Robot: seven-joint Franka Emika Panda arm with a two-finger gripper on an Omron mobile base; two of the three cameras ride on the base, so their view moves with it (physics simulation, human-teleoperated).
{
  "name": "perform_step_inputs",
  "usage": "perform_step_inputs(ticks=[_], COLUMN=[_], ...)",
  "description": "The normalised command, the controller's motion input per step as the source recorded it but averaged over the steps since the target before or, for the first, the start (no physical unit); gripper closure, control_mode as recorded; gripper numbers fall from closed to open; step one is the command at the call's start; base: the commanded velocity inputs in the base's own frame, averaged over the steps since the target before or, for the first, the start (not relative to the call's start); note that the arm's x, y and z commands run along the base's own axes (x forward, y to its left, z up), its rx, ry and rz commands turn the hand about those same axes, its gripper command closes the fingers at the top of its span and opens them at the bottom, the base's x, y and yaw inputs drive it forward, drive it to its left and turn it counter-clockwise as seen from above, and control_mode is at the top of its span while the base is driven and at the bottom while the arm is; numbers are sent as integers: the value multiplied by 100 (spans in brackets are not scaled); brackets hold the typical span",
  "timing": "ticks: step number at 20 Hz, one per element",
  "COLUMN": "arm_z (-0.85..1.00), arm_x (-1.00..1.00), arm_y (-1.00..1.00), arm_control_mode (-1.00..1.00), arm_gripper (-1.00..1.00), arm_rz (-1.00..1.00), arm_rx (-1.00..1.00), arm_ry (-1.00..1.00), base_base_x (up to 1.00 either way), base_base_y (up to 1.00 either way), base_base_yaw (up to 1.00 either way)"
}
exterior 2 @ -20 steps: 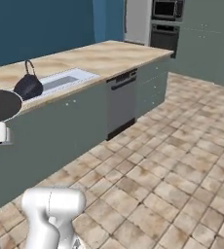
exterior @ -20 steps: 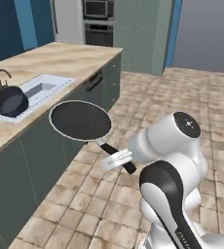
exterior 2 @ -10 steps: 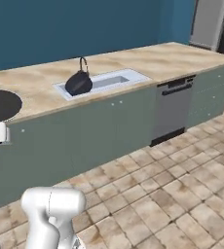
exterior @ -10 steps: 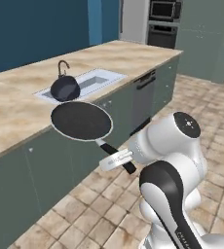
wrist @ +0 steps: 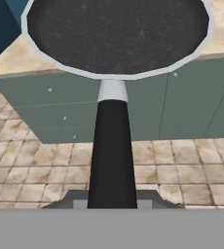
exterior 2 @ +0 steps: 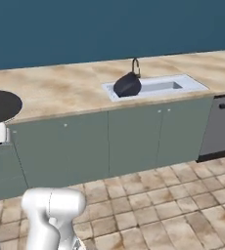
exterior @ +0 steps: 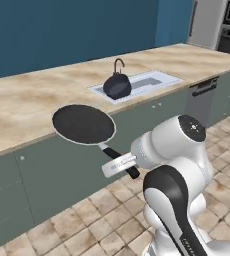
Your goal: Move the pot and pan from the stove into the sink.
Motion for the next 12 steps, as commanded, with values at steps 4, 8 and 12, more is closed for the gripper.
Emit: perform_step_inputs(ticks=[4,8,12], arm_z=[0,0,0], arm_x=[0,0,0], arm_y=[0,0,0], arm_control_mode=[100,100,100], arm_gripper=[100,100,100], arm_rz=[0,0,0], arm_rx=[0,0,0], arm_ry=[0,0,0], base_base_x=[-2,0,0], base_base_y=[0,1,-19], base_base_yaw=[37,1,4])
